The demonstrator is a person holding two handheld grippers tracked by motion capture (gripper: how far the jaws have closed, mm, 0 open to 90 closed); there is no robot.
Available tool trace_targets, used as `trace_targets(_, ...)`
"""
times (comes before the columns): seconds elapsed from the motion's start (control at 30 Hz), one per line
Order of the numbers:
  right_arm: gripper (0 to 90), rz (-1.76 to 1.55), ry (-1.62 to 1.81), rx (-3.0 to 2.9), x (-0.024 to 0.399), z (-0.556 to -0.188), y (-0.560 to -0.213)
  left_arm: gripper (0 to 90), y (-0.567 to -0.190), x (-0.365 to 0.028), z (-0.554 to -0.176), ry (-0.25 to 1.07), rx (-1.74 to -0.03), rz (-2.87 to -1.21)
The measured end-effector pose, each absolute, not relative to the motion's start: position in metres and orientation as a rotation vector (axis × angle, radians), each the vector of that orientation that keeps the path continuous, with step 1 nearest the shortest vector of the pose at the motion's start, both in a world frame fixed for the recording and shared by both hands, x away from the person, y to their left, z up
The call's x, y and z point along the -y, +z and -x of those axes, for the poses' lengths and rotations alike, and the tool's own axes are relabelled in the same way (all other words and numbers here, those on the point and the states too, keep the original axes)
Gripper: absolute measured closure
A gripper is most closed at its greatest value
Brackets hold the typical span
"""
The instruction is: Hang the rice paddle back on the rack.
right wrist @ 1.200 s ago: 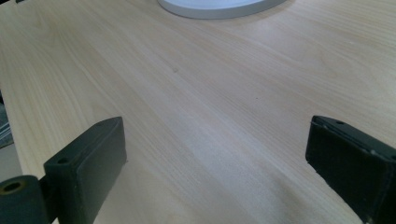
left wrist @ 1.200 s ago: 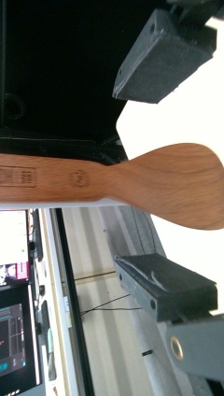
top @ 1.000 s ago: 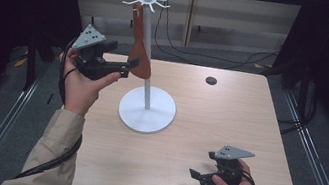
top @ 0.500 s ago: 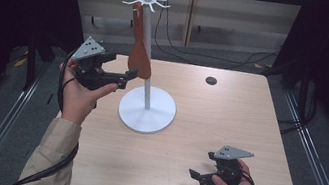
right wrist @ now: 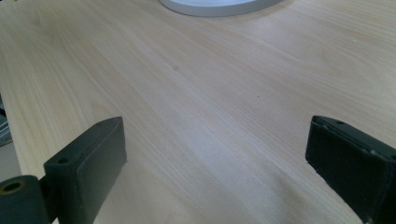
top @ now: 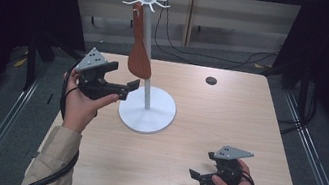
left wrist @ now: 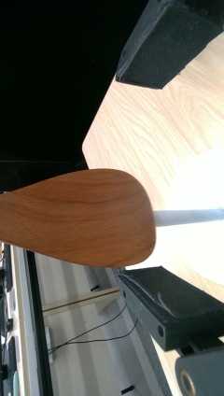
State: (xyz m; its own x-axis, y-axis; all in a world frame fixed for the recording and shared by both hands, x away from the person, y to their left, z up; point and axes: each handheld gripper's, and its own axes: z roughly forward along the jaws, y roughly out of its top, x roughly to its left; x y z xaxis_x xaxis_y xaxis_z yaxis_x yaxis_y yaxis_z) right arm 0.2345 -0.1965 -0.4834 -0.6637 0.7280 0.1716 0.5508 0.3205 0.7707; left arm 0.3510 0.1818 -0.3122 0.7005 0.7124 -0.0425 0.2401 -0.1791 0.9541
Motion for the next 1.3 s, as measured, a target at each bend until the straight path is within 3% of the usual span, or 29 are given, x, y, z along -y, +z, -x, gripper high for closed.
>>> trace_targets(1.3, 5.1, -1.157, 1.253, -2.385, 0.195, -0.234, -0.484, 5.4, -0.380, -0.197, -0.328, 0.442, -0.804, -1.771)
